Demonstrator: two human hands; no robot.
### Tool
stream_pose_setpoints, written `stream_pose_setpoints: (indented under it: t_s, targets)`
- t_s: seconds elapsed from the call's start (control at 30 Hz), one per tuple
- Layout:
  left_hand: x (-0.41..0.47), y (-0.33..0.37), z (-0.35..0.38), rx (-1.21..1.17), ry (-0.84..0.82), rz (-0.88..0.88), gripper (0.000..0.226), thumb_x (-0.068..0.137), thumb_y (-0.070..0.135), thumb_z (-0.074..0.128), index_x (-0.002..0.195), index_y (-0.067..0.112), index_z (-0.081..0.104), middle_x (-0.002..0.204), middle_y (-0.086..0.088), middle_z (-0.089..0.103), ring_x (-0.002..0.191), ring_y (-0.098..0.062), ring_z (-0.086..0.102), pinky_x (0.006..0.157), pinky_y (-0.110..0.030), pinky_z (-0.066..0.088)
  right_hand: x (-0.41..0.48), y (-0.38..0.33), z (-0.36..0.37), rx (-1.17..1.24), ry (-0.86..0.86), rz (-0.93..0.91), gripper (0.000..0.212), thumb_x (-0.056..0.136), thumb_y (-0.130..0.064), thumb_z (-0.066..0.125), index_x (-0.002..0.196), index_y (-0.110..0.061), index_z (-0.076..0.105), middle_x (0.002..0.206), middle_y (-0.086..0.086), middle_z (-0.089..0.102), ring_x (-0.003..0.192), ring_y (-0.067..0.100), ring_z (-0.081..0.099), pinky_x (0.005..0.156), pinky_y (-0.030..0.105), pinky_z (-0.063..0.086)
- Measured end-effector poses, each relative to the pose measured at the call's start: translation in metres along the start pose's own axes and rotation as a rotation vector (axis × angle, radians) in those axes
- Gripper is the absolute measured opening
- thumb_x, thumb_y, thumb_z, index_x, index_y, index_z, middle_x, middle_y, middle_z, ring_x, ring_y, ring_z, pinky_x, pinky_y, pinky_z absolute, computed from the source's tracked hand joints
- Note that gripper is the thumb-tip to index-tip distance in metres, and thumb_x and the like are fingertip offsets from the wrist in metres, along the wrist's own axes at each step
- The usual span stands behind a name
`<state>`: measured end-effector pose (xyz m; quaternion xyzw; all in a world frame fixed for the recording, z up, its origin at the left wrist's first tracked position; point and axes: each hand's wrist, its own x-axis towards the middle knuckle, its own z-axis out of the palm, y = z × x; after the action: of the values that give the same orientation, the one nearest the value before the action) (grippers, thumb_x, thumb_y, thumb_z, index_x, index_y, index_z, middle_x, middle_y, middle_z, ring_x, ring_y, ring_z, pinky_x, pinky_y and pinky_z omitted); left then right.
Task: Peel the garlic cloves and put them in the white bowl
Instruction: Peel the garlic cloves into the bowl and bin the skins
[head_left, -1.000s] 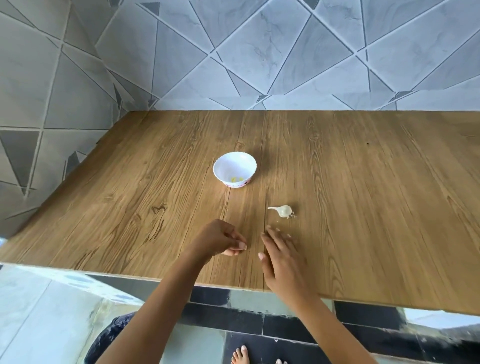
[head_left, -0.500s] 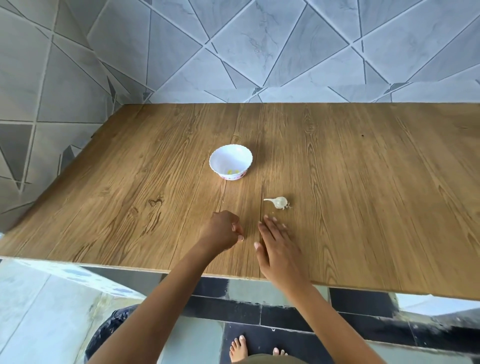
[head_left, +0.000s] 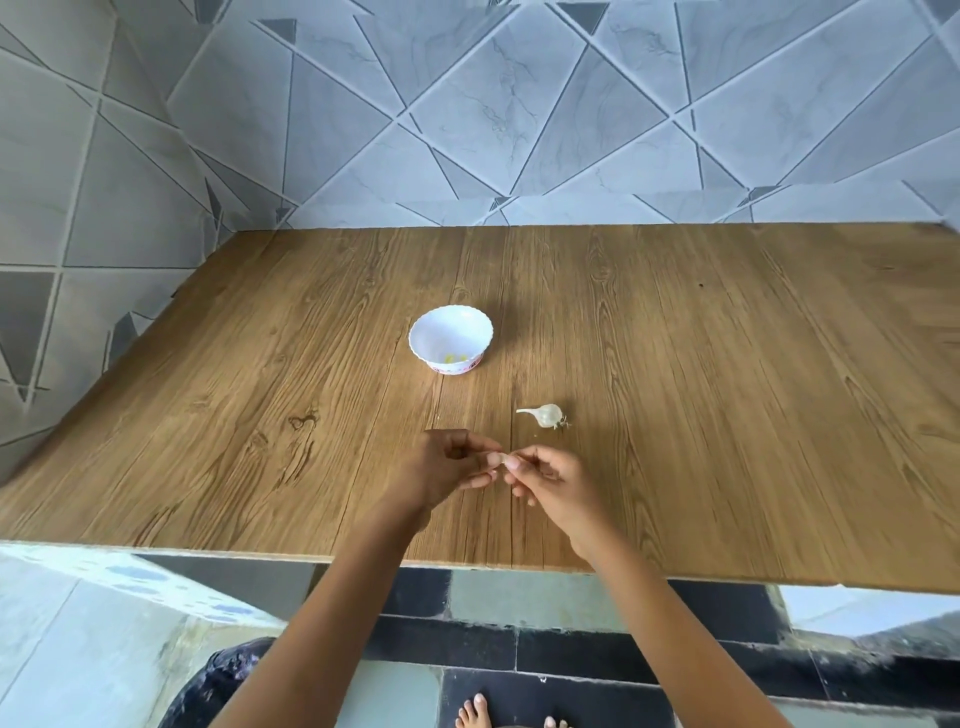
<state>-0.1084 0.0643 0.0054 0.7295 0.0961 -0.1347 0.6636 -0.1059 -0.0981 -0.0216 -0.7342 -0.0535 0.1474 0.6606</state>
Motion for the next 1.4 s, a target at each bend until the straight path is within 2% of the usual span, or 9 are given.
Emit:
stream_pose_setpoints:
  t_s: [0.17,0.37,0.53,0.73,0.97,1.1,1.23,1.33,1.4]
  targets:
    - [0.006,0.005,0.007,0.223,0.008,0.054,0.012,0.088,0.014,0.065,0.078,0.008,0.067,0.063,-0.002,0.064,0.055,-0.003,0.061,0.057,-0.015,0.05,0.003,-0.002,-0.002,-0.066,-0.007,0.029,0.018,0.096,-0.024,0.052,0.086,-0.01,0.058,0.07,-0.008,0.058,0.064,0.001,0.052,0.063,0.016,0.042]
    - [0.012,0.011,0.008,0.365,-0.011,0.162,0.013,0.089,0.011,0.064,0.077,0.007,0.064,0.067,-0.005,0.065,0.057,-0.003,0.06,0.058,-0.017,0.051,0.004,-0.007,-0.001,-0.17,-0.069,0.022,0.023,0.102,-0.025,0.037,0.085,-0.014,0.049,0.071,-0.008,0.052,0.06,-0.001,0.046,0.061,0.014,0.038]
    - [0.015,0.008,0.006,0.308,-0.054,0.238,0.009,0.084,0.011,0.07,0.08,0.003,0.067,0.067,-0.003,0.065,0.06,-0.009,0.06,0.06,-0.021,0.05,0.007,-0.009,0.0,0.061,-0.101,0.145,0.026,0.103,-0.016,0.034,0.081,-0.014,0.049,0.066,-0.004,0.045,0.057,0.007,0.037,0.053,0.019,0.031]
    - [0.022,-0.009,0.005,0.625,0.08,0.619,0.01,0.084,0.012,0.069,0.076,0.016,0.066,0.067,0.015,0.061,0.06,-0.002,0.056,0.06,-0.012,0.042,0.006,-0.014,-0.002,0.375,-0.196,0.294,0.027,0.103,-0.013,0.029,0.089,-0.015,0.052,0.061,-0.006,0.041,0.052,0.007,0.034,0.048,0.018,0.029]
    - [0.026,-0.013,0.01,0.772,0.136,0.808,0.033,0.091,0.031,0.047,0.072,0.006,0.058,0.066,0.006,0.053,0.052,-0.004,0.041,0.05,-0.013,0.031,0.007,0.004,0.005,-0.41,0.056,-0.182,0.033,0.101,-0.015,0.034,0.071,-0.029,0.033,0.066,0.002,0.041,0.057,0.013,0.038,0.056,0.027,0.03]
    - [0.024,-0.007,0.011,0.721,0.121,0.707,0.034,0.091,0.026,0.05,0.07,0.0,0.055,0.06,0.002,0.048,0.05,-0.002,0.037,0.049,-0.015,0.029,0.011,0.011,0.002,-0.499,0.123,-0.399,0.029,0.092,0.002,0.041,0.075,-0.022,0.038,0.061,-0.01,0.033,0.048,0.006,0.032,0.048,0.016,0.024]
    - [0.019,-0.007,0.015,0.656,0.082,0.498,0.033,0.096,0.022,0.053,0.067,0.007,0.051,0.057,0.004,0.046,0.05,-0.003,0.038,0.051,-0.015,0.031,0.013,0.016,-0.001,-0.609,0.164,-0.531,0.019,0.081,0.007,0.043,0.078,-0.011,0.044,0.066,0.0,0.044,0.053,0.01,0.037,0.048,0.014,0.026]
    - [0.019,-0.006,0.015,0.497,0.042,0.244,0.031,0.096,0.019,0.052,0.065,0.015,0.05,0.06,0.004,0.048,0.054,-0.005,0.042,0.053,-0.016,0.033,0.018,0.017,-0.003,-0.615,0.124,-0.56,0.016,0.088,-0.005,0.044,0.081,-0.019,0.042,0.067,-0.004,0.045,0.054,0.008,0.039,0.05,0.011,0.031]
    - [0.019,-0.005,0.014,0.412,0.043,0.185,0.031,0.096,0.019,0.053,0.065,0.013,0.053,0.059,0.002,0.052,0.052,-0.005,0.047,0.054,-0.017,0.039,0.022,0.016,-0.004,-0.534,0.083,-0.482,0.016,0.097,-0.021,0.044,0.082,-0.018,0.045,0.067,0.005,0.053,0.056,0.019,0.05,0.052,0.027,0.041]
